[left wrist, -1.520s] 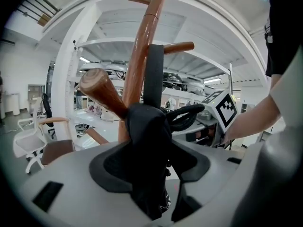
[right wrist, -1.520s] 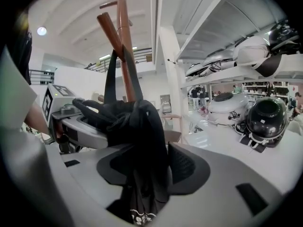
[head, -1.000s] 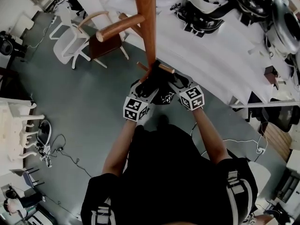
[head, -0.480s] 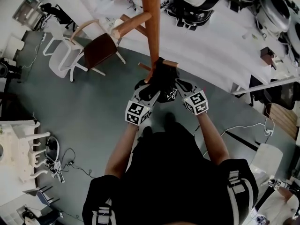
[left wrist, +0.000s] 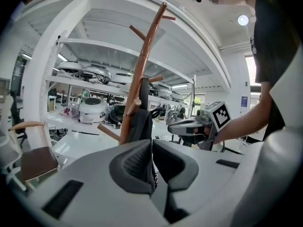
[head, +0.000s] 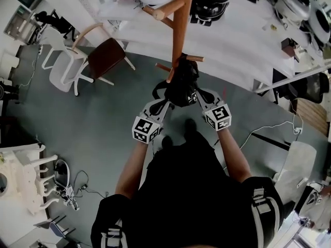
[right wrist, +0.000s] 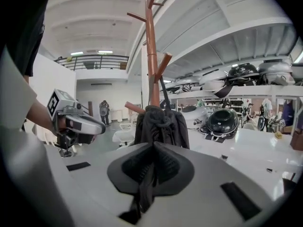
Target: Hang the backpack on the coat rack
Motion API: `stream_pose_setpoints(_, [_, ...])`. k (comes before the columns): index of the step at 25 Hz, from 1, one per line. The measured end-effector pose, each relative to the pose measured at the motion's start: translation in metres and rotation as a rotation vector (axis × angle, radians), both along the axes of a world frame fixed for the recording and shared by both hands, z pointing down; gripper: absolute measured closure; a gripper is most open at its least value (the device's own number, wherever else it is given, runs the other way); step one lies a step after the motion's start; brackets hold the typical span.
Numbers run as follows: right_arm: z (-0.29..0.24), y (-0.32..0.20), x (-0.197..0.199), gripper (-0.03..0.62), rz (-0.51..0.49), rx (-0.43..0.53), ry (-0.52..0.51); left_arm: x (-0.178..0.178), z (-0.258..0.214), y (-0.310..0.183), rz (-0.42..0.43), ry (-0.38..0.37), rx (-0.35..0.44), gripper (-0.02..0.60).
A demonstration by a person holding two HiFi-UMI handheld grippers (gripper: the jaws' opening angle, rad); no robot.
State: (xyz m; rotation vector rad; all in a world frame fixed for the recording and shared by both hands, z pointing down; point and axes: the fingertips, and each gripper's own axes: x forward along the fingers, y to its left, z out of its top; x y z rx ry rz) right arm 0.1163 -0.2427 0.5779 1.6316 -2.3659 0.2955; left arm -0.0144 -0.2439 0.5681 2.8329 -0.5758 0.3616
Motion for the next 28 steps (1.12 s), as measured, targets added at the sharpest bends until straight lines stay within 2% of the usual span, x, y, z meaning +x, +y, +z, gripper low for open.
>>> stream_pose_setpoints(8, [0.014, 0.041, -0.039, 0.579, 0.049, -0.029, -0.001, -0.046, 0.006, 0.024, 0.036, -0.018, -0.003, 0.551])
stream_pose_setpoints(15, [0.014, 0.066, -0.081, 0.579, 0.049, -0.02, 0.016, -0.082, 0.008, 0.044, 0.066, -0.014, 0.0, 0.551])
stream_pose_setpoints(28, [0.015, 0.104, -0.108, 0.579, 0.075, -0.009, -0.003, -0.093, 0.001, 0.08, 0.121, 0.007, 0.022, 0.552])
